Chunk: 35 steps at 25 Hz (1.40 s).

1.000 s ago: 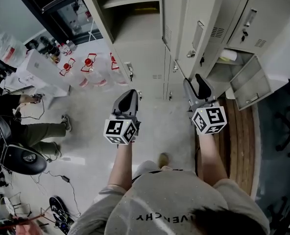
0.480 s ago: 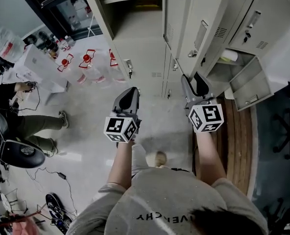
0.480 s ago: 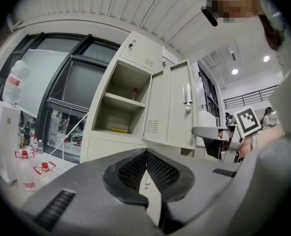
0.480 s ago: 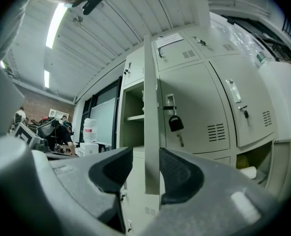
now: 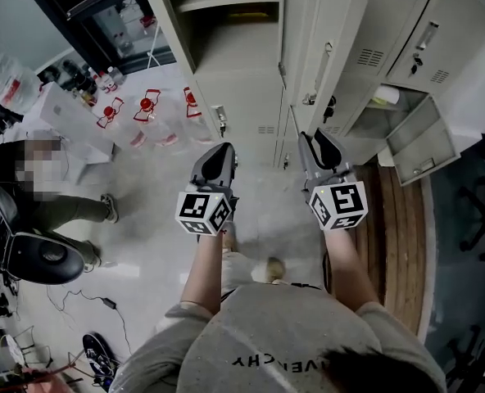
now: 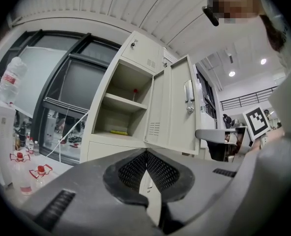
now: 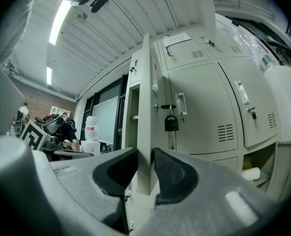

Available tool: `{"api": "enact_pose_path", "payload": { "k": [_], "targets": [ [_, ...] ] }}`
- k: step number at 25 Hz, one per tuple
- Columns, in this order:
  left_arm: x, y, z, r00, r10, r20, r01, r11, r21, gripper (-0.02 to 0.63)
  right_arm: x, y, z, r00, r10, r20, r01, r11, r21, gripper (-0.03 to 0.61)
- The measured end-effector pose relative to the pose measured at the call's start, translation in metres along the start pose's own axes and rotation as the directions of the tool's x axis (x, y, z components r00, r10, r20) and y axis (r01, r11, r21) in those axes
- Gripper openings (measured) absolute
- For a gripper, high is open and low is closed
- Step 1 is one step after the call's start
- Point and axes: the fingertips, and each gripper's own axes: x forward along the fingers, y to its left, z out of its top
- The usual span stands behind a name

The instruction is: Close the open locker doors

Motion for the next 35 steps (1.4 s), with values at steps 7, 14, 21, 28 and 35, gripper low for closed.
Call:
{"api": "enact_pose_path", "payload": {
  "k": [7,14,21,28,35],
  "targets": [
    [0.004,0.012,0.006,1.000,-0.013,0.005,0.013,1.000,-0.002,-0.002,0.010,0.017,0.000,1.000,0.005,-0.009,-0.005,1.000,-0.004,0.103],
    [-0.003,0.036,0.014,1.000,0.002,0.013,-0.002,1.000,-0.002,-0.002,0.024,0.039,-0.001,1.000,-0.003,-0.014,0.003,1.000,-0.014,0.110],
    [-0.010,0.056,0.021,1.000,0.004,0.020,-0.004,1.000,0.001,-0.002,0.039,0.060,-0.002,1.000,-0.012,-0.015,0.012,1.000,-0.005,0.120],
    [-0.010,0.081,0.031,1.000,0.008,0.027,-0.008,1.000,0.002,-0.002,0.061,0.086,-0.003,1.000,0.005,-0.025,-0.005,1.000,-0.011,0.132],
    [-0.011,0.103,0.039,1.000,0.003,0.026,-0.003,1.000,0.008,-0.002,0.084,0.106,-0.004,1.000,-0.010,-0.019,0.010,1.000,-0.004,0.143]
  ]
}}
